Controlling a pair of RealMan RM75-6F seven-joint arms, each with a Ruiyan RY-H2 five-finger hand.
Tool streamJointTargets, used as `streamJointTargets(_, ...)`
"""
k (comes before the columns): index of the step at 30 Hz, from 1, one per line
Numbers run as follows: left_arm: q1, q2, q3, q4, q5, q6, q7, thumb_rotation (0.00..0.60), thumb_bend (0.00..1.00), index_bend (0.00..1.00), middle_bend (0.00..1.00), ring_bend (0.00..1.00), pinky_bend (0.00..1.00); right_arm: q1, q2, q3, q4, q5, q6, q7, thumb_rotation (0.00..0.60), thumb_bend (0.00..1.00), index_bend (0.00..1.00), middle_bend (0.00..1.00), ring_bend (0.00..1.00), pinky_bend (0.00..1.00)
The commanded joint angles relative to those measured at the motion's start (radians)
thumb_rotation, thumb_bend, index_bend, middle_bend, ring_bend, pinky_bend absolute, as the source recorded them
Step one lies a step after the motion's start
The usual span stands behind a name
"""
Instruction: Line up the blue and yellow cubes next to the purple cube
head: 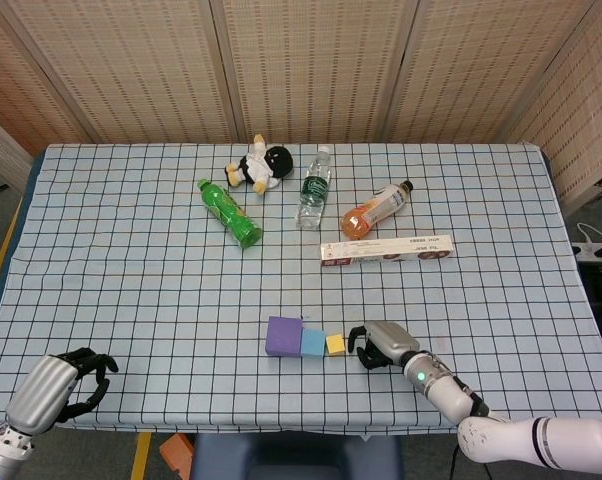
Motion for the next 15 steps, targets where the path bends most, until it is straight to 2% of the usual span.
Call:
streamJointTargets(1,0.000,0.000,-0.001,0.000,-0.002,0.000,-0.002,0.600,0.49,0.48,0.60,0.46,0.66,0.001,-0.007,-0.001,0.008,-0.007,-0.008,0.008,0.600,0.59,0.46,1.00,0.88,1.00)
streamJointTargets(15,0.001,0.000,0.000,0.000,0.001,0.001,-0.001,0.600,0.49,0.48,0.60,0.46,0.66,-0.008,-0.014,0.012,0.035,-0.069,-0.041,0.075,0.600,0.59,0.46,1.00,0.88,1.00)
